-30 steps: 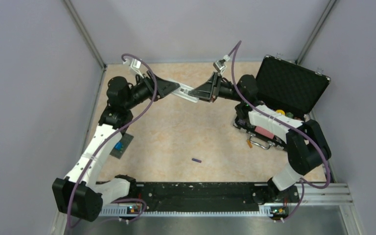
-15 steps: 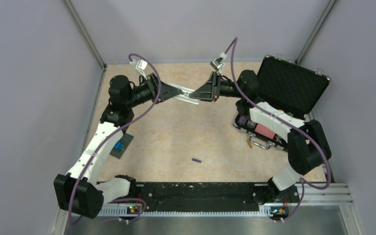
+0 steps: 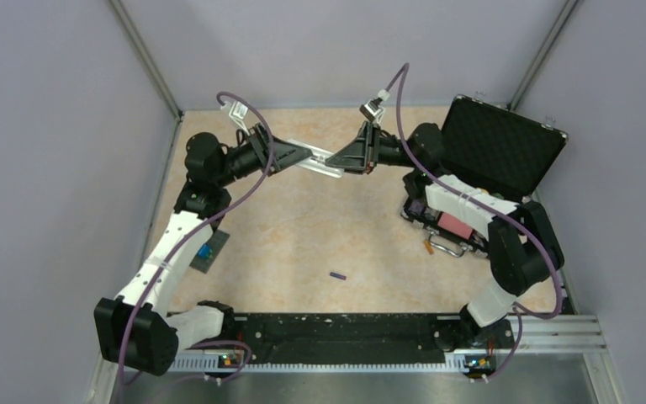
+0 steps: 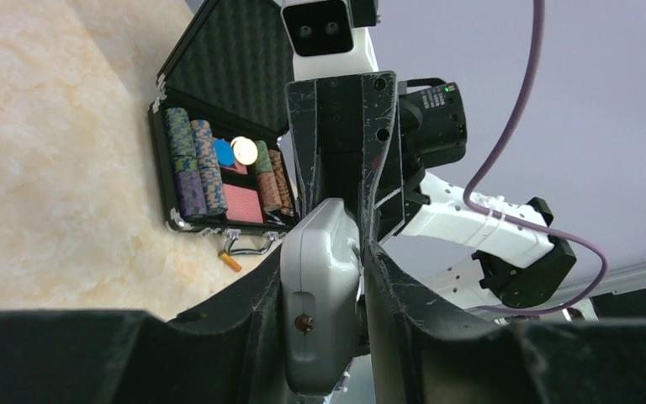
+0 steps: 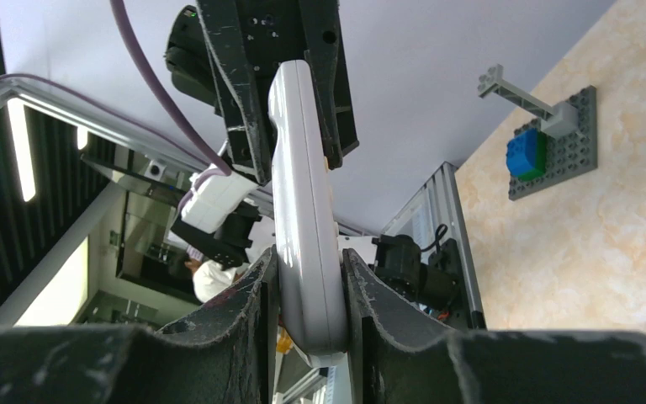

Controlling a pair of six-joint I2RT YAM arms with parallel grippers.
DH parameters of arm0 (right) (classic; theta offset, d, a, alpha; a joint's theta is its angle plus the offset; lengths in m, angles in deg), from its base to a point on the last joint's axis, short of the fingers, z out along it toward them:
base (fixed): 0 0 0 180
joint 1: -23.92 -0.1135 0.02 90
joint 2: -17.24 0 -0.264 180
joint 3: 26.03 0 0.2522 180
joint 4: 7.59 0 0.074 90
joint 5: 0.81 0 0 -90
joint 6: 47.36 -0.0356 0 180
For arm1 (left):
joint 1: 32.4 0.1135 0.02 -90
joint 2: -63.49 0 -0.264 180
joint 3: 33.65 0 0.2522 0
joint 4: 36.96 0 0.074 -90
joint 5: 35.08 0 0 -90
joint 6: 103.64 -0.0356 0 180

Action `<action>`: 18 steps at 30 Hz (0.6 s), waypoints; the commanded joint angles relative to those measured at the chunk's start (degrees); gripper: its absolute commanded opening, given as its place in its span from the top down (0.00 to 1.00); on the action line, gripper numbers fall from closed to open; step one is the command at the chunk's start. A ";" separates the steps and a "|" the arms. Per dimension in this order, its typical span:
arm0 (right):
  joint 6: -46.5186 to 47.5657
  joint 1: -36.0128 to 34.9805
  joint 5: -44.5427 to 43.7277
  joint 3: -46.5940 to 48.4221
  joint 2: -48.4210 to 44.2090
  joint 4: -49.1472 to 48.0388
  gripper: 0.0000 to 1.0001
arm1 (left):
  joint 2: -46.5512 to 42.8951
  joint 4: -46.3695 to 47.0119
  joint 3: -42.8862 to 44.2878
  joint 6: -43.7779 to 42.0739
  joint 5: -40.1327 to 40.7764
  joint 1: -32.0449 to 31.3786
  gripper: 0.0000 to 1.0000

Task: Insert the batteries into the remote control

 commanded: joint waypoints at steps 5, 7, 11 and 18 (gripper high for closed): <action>-7.68 0.96 0.59 -2.01 1.88 -11.41 0.99 | -2.68 8.92 0.11 2.10 -0.98 0.56 0.65; -7.77 0.94 0.72 -2.03 1.82 -11.43 0.99 | -2.79 8.85 -0.08 2.16 -0.72 0.55 0.67; -7.77 1.11 0.80 -2.09 1.64 -11.11 0.99 | -2.86 8.85 -0.32 2.25 -0.21 0.55 0.94; -1.29 1.11 -3.52 -2.46 -2.12 -2.46 0.41 | -3.47 6.47 -0.06 -1.88 0.72 0.55 1.00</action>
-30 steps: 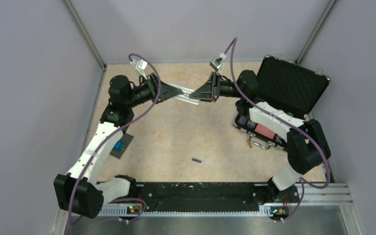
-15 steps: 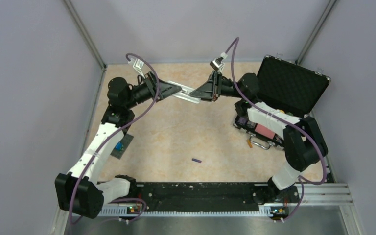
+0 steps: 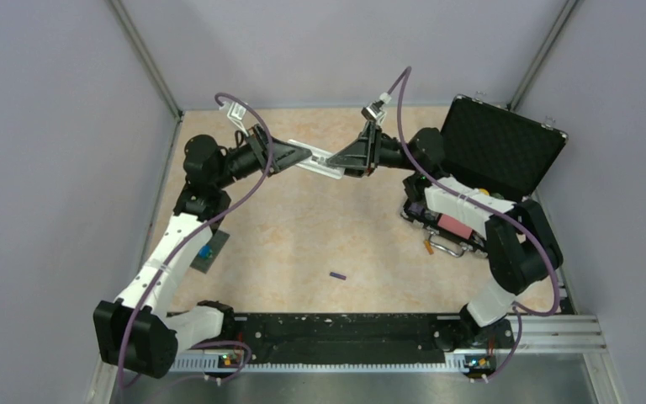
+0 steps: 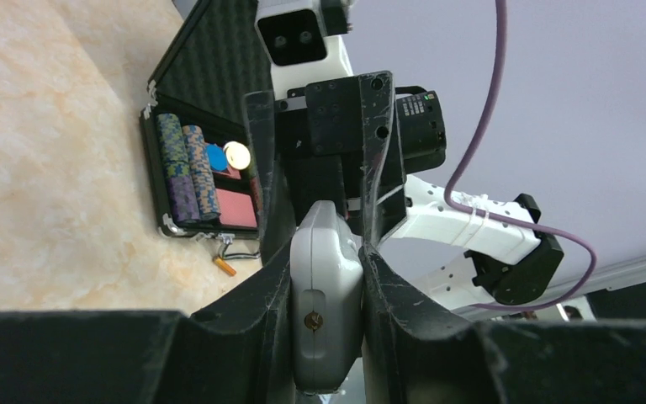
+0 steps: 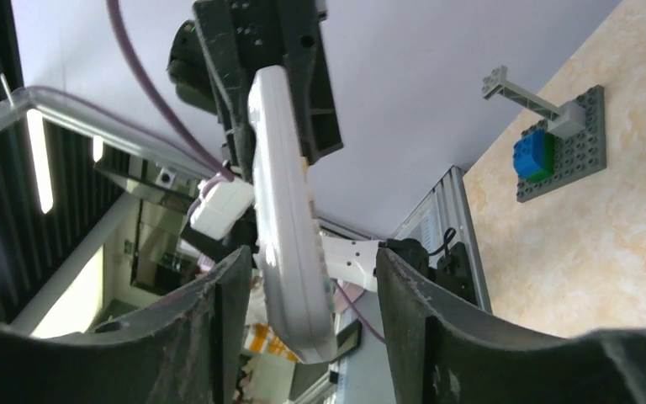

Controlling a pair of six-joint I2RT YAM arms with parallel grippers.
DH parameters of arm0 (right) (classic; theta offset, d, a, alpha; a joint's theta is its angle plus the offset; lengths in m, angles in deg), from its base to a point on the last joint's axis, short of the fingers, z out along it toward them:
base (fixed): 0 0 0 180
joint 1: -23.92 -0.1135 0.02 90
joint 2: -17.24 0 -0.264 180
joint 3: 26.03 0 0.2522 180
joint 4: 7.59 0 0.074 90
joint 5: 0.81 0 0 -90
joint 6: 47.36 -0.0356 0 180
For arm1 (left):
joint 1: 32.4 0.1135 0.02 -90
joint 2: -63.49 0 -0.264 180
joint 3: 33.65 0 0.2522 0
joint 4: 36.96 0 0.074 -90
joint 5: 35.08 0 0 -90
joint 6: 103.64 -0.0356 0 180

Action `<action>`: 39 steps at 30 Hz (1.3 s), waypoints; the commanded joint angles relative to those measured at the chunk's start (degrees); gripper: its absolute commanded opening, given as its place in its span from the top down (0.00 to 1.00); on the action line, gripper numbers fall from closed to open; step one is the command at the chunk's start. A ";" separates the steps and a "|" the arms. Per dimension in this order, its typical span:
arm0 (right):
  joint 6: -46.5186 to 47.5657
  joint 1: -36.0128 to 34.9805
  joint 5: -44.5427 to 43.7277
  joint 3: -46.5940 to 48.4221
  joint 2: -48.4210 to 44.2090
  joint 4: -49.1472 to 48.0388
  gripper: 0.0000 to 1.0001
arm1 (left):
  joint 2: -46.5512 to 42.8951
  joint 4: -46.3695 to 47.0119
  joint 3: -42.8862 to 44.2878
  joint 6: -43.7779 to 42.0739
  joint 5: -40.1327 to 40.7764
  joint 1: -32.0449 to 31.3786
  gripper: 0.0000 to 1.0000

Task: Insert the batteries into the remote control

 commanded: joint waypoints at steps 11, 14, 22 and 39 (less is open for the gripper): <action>29.24 0.98 -27.39 -0.32 -19.44 41.64 0.25 | -5.43 1.24 -2.62 -12.69 7.88 -0.27 1.00; 29.13 -0.19 -30.74 -0.70 -22.38 42.25 0.45 | -5.82 1.93 -3.85 -13.25 8.93 -0.60 1.00; 34.76 -8.30 -38.01 4.82 -21.52 51.14 0.55 | -5.66 2.52 -4.55 -13.34 10.47 -1.79 1.00; 32.33 -8.53 -35.09 5.47 -17.31 50.08 0.73 | -5.35 4.34 -5.49 -13.30 9.80 -1.97 1.00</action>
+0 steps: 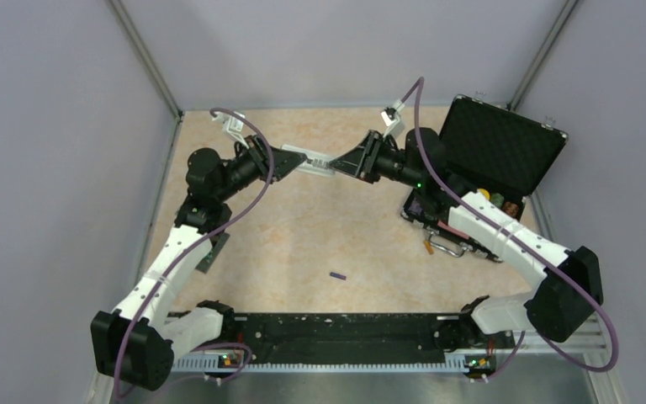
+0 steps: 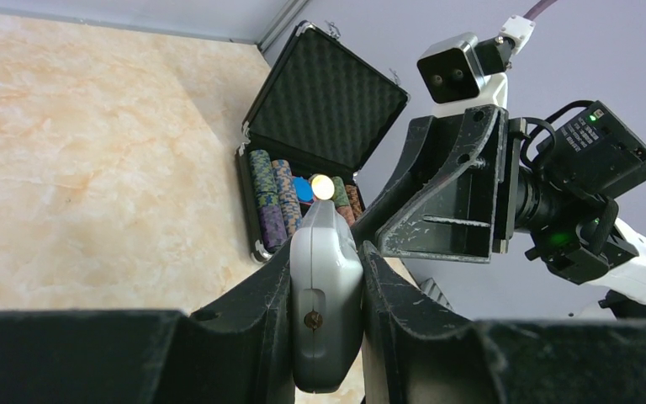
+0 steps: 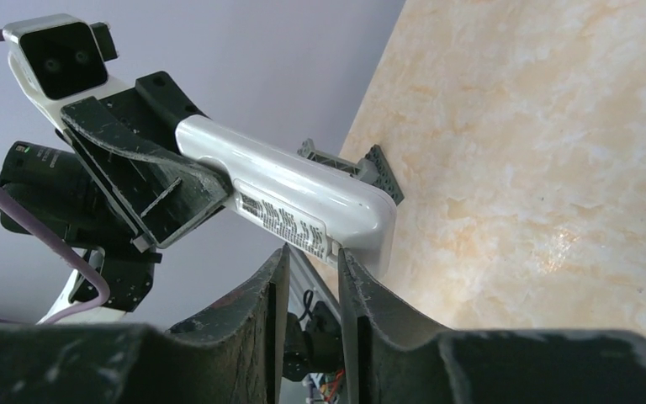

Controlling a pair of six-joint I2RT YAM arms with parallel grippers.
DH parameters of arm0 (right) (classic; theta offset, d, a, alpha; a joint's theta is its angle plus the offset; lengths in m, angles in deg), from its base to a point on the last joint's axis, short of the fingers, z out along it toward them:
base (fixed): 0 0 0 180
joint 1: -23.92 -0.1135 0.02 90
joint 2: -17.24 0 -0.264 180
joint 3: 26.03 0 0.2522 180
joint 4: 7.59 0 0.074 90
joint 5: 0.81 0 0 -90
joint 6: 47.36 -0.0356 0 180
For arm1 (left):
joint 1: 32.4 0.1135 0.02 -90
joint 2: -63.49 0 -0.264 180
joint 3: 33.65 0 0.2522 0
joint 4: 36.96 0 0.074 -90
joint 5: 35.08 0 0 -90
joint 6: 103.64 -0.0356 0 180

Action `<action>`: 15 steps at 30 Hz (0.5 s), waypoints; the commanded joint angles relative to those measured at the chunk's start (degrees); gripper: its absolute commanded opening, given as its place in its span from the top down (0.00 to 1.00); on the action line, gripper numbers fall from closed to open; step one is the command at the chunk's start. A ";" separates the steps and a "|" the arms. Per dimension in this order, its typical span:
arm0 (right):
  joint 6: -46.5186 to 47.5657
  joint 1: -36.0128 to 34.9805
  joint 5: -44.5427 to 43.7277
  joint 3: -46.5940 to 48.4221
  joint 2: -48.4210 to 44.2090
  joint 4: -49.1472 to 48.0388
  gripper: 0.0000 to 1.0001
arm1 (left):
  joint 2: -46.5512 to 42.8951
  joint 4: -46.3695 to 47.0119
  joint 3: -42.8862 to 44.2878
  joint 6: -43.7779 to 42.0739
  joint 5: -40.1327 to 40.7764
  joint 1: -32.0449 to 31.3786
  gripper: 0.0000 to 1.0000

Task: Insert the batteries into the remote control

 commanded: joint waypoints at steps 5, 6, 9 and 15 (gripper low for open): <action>-0.92 -0.15 1.22 2.89 1.79 -2.46 0.82 | -1.05 4.73 -0.01 0.34 -1.08 -0.30 1.00; -1.03 -0.14 1.19 2.87 1.87 -2.42 0.82 | -1.09 4.85 -0.02 0.36 -0.97 -0.31 1.00; -1.13 -0.14 0.48 2.77 1.90 -2.04 0.79 | -1.12 5.40 -0.12 0.81 -0.95 -0.31 1.00; -1.50 -0.08 0.49 2.20 2.22 -3.12 0.73 | -0.90 8.63 -0.60 4.19 -2.90 -0.24 1.00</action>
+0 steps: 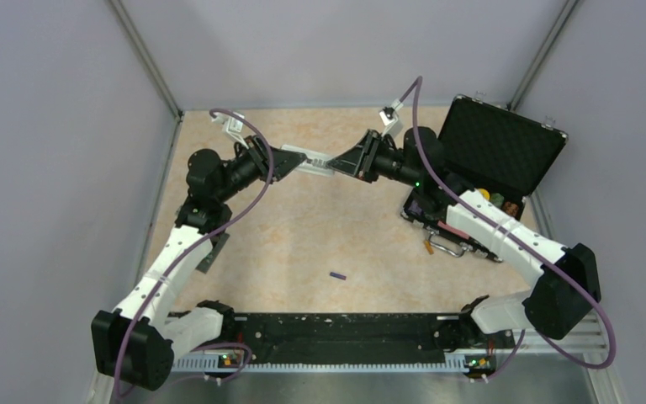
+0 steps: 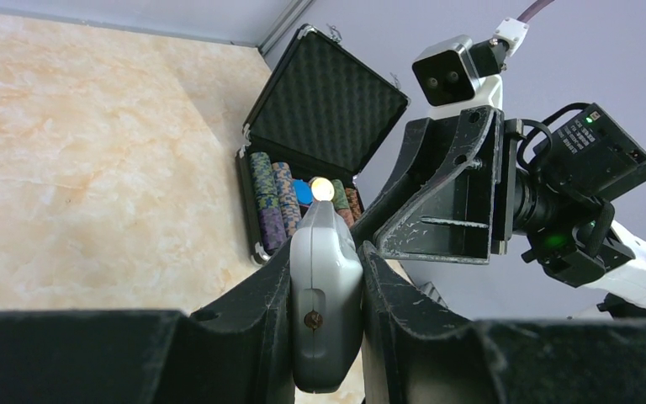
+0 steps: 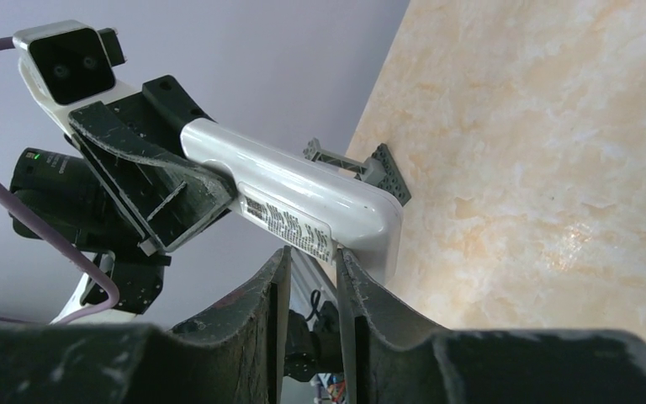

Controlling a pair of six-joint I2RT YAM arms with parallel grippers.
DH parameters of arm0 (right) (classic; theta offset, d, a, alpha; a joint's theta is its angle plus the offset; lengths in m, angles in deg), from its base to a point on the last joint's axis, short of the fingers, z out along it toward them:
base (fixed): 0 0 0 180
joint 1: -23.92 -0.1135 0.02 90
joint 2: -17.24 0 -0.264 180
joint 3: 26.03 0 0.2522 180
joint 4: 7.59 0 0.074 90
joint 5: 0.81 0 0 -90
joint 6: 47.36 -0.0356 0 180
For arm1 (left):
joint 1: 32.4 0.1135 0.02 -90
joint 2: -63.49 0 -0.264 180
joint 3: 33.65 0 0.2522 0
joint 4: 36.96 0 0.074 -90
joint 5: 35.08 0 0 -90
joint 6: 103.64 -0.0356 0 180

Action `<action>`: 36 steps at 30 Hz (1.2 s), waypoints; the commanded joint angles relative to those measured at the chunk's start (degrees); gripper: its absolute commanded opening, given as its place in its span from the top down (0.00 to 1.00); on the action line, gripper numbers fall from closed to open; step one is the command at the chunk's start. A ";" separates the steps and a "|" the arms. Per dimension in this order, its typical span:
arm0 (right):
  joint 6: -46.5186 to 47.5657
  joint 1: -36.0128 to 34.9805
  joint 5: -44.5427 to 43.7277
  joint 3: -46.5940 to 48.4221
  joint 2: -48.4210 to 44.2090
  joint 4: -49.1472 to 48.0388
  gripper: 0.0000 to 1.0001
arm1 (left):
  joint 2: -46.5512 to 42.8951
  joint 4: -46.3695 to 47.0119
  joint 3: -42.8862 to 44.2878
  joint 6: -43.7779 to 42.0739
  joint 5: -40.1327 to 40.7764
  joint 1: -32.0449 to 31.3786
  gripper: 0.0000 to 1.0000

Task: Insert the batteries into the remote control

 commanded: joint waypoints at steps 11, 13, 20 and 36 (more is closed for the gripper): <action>-7.28 1.22 6.70 -3.32 2.10 -17.15 0.74 | -0.81 13.19 -0.35 7.86 -6.94 -0.38 1.00; -8.04 1.27 8.12 -3.82 2.56 -19.73 0.74 | -0.66 13.31 -0.41 7.90 -7.22 -0.48 1.00; -7.21 1.26 6.46 -4.40 1.43 -18.14 0.74 | -1.77 9.06 -0.39 5.21 -2.60 -0.49 1.00; -1.68 1.27 0.42 -1.91 -0.69 -8.64 0.70 | -3.22 1.90 -0.48 -1.16 2.52 -0.58 1.00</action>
